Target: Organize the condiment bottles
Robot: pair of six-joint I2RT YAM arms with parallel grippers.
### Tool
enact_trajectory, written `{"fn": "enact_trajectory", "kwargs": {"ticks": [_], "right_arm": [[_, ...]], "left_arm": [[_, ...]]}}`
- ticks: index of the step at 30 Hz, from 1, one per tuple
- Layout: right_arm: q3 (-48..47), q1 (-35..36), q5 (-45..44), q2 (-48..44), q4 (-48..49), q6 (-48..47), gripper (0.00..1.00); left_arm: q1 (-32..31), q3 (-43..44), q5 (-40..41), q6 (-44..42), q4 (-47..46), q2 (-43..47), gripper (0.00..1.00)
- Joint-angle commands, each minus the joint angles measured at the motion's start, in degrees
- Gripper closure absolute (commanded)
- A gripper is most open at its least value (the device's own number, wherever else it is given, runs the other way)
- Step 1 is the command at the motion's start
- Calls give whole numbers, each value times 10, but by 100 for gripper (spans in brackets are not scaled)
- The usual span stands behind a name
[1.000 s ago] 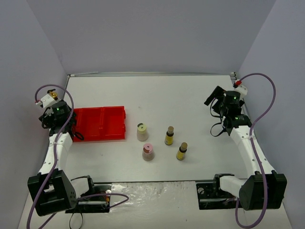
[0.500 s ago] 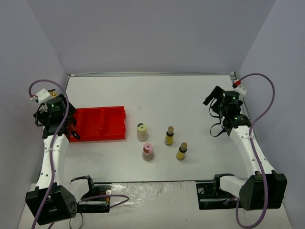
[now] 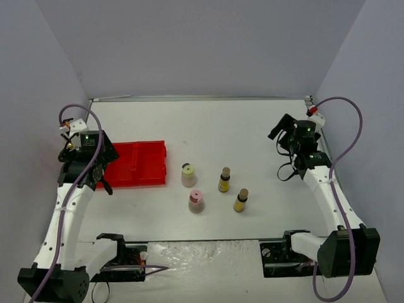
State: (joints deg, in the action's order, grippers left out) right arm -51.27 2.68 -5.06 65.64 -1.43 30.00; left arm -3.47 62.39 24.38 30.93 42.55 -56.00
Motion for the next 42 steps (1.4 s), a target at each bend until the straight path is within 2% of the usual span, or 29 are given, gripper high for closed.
{"fn": "enact_trajectory", "kwargs": {"ticks": [1,5,7,11,17,22,28,32,42], "right_arm": [[-8,3,-11,5,37,1,0],[-8,3,-19,10,37,1,0],[-10,3,-22,11,36,0,0],[-17,7,-28,10,28,1,0],[-25,22,-51,8,17,-2,0],[-26,39,-74,11,0,-2,0],[-29,61,-101,14,-9,-1,0],[-30,66,-111,14,-14,-1,0],[-33,66,-121,22,-17,-8,0]], "left_arm": [[-48,41,18,47,75,33,10],[-99,34,-10,72,72,34,10],[-148,32,-11,74,63,17,10],[-219,15,-44,58,-7,-24,10],[-286,-18,-129,18,-155,-90,10],[-324,-12,-199,-6,-236,-155,10],[-367,22,-213,-32,-273,-226,10],[-374,31,-228,-35,-279,-266,11],[-393,43,-193,-25,-249,-318,11]]}}
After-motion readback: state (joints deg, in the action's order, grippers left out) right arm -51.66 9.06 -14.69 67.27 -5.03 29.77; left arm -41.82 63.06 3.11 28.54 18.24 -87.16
